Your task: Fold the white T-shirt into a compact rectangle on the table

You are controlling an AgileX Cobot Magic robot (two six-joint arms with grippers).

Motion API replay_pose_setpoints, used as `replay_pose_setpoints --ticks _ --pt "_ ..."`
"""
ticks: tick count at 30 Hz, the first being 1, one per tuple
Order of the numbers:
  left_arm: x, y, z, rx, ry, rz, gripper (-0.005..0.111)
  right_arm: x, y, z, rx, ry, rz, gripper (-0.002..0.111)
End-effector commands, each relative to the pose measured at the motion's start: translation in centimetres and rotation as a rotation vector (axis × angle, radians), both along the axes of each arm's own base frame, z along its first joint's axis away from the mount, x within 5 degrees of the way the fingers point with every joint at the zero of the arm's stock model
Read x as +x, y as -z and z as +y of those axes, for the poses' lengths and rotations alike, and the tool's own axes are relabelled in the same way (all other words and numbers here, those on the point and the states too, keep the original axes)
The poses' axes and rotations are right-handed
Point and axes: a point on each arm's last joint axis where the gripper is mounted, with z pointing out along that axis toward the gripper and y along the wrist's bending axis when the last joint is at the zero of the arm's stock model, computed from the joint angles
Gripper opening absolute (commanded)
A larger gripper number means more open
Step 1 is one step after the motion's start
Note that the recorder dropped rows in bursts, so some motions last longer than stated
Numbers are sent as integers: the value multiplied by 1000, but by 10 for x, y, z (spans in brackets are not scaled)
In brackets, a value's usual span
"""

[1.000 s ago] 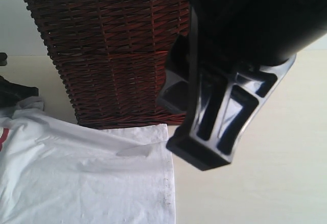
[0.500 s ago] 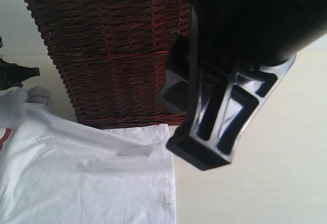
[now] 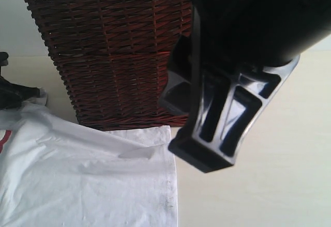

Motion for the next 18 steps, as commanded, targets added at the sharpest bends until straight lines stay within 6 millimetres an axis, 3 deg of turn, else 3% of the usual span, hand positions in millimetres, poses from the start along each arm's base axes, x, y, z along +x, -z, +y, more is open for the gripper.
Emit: replay_pose_setpoints --ticks 1,12,18 --pt "-6 4 -2 9 1 84 0 0 0 0 3 1 -3 37" --pt "-12 16 -3 17 6 173 0 0 0 0 3 1 -3 37" --pt "-5 11 -32 50 140 90 0 0 0 0 3 1 -3 37"
